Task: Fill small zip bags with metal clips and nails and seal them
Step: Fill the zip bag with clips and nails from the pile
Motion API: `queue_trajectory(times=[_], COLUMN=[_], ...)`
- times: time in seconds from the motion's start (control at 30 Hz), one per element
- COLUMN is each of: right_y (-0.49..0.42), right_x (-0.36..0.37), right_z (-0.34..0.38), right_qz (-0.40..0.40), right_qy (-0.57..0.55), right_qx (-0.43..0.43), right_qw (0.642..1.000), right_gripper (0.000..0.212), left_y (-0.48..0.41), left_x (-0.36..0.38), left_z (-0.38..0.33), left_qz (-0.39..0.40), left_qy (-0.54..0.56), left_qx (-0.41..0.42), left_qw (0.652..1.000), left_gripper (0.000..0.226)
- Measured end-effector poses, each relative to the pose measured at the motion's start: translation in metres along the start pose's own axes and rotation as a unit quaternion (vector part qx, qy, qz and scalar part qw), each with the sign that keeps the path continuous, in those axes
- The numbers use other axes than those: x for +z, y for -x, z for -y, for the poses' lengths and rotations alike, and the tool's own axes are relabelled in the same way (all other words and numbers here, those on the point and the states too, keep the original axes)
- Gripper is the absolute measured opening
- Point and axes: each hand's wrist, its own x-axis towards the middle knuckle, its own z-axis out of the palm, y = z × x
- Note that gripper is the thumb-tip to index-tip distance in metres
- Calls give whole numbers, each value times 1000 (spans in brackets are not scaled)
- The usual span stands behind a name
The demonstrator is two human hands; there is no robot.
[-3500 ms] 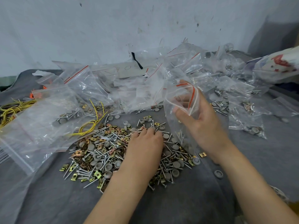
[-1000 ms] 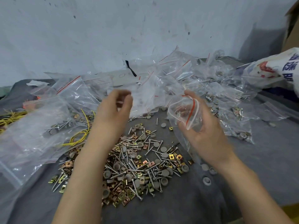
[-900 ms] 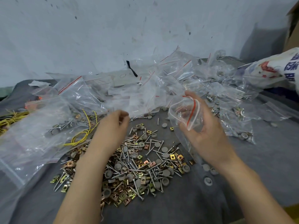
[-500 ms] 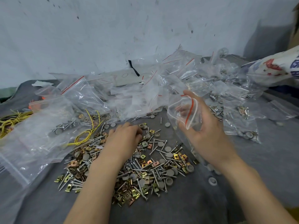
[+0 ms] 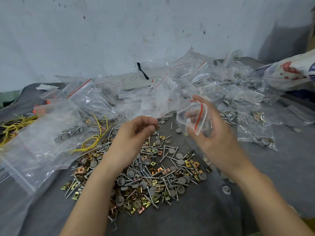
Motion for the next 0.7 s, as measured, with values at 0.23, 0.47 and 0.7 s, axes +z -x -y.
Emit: queue_trajectory(times=[0.23,0.47,0.7], right_y=[0,1,1], right_x=[2,6,11], right_z=[0,2,3], right_qz=[2,25,24], right_qy=[6,11,2], right_qx=[-15,-13,-33], right_qw=[1000,1000,999], right_gripper=[63,64,62], left_y=[2,-1,3], left_x=[2,5,17], left_z=[-4,-24,-37], left_qz=[-17,-61,-34], left_qy=[31,118,94], left_qx=[-2,22,62], left_qw=[999,991,993], left_gripper=[14,20,12])
